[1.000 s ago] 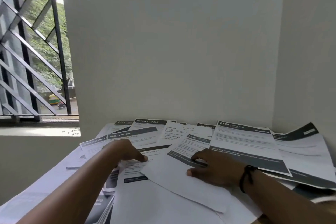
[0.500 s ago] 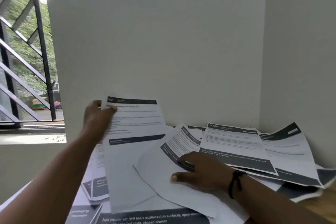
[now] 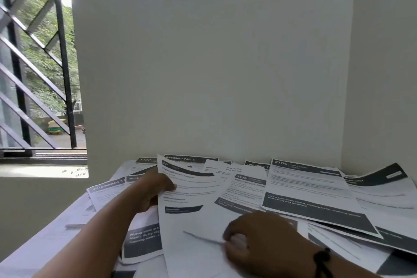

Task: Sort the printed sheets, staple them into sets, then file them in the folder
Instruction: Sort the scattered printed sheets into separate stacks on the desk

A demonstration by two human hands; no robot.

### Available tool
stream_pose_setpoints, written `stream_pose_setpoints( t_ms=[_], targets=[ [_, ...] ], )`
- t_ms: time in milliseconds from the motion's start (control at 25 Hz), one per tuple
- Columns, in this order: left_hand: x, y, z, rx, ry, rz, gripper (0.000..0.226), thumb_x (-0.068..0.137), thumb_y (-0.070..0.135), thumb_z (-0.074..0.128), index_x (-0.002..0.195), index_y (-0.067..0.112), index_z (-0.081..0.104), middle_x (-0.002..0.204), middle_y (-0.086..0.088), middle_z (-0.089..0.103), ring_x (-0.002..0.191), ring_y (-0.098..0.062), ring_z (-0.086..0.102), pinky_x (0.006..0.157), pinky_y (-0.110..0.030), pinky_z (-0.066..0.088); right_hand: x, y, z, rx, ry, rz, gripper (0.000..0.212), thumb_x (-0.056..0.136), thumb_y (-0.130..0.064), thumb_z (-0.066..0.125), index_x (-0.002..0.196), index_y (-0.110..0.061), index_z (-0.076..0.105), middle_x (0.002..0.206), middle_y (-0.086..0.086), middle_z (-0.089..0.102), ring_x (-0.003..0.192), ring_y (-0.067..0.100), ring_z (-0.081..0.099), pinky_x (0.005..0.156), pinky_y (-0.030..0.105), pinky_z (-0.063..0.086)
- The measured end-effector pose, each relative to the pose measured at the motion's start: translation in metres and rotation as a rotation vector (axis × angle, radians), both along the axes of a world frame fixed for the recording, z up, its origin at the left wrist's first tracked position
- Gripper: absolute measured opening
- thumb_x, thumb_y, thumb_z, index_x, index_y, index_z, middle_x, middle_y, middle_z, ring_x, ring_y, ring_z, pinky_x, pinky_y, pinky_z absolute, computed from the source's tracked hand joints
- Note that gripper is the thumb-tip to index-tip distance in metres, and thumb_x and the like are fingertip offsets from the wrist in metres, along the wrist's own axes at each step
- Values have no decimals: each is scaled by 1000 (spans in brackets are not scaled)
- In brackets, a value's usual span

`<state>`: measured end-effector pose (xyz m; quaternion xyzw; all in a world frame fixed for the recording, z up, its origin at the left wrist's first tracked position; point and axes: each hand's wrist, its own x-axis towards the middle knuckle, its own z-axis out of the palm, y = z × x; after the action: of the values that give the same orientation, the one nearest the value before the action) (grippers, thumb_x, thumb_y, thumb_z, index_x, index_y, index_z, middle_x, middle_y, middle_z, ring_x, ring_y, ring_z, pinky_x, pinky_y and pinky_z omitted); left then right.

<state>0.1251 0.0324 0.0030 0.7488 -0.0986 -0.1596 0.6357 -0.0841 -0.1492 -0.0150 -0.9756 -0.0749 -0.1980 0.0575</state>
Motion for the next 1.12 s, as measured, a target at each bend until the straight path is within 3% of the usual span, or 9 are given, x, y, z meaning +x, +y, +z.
stream_pose_setpoints(
  t_ms=[120,200,360,440,560,720,840,1000,1120],
  targets=[
    [3,0,-4,55,2,50,27,88,-11,52,111,2,56,102,-21,71,92,-39,70,85,-53,56,3,4,0,-69,-199,15,28,87,-48,43,102,-35,62,96,-18,67,83,2,62,66,18,47],
    [2,0,-5,24,26,60,25,91,0,57,116,1,53,101,-23,72,90,-39,71,85,-55,56,1,7,1,-96,-236,89,20,84,-49,45,96,-43,60,84,-26,66,69,-6,61,55,10,40],
    [-2,-1,-2,-99,54,11,31,92,28,65,111,4,58,93,-18,75,83,-36,73,74,-46,60,5,9,-5,-220,-103,326,15,89,-44,44,101,-45,53,97,-33,63,89,-17,55,90,12,45],
    [-6,-3,-2,-93,-8,-8,21,89,16,68,107,6,62,90,-16,75,79,-34,73,66,-39,60,10,6,-5,-196,-72,323,17,88,-41,44,98,-43,56,94,-31,64,87,-17,56,94,15,45],
    [-4,-4,-3,-92,-85,74,22,87,-5,62,106,6,62,93,-16,73,82,-34,72,71,-43,59,8,5,0,-76,33,298,24,93,-45,40,106,-37,59,102,-19,66,94,-2,58,99,16,38],
    [2,5,5,-381,-139,161,25,85,-7,61,107,7,61,99,-20,71,86,-38,70,75,-46,58,7,-16,11,194,18,51,56,75,-82,38,107,-41,57,105,-28,62,95,-7,54,84,16,43],
    [9,19,9,-585,-84,45,43,74,-6,65,116,5,59,107,-25,69,95,-45,67,80,-56,56,16,-51,14,111,-22,-297,50,80,-76,42,116,-42,53,115,-23,57,104,2,54,89,23,42],
    [-5,12,7,-380,-58,-16,34,79,-7,66,112,2,60,101,-25,71,89,-44,70,75,-53,58,18,-83,7,95,164,-502,45,82,-67,51,116,-38,55,123,-11,55,114,14,52,90,28,41],
    [-18,2,5,-274,-133,-73,31,81,-5,68,110,3,60,95,-21,73,83,-39,72,62,-42,60,24,-78,7,253,91,-455,40,84,-65,51,110,-35,58,114,-12,60,105,10,56,85,27,43]
  ],
)
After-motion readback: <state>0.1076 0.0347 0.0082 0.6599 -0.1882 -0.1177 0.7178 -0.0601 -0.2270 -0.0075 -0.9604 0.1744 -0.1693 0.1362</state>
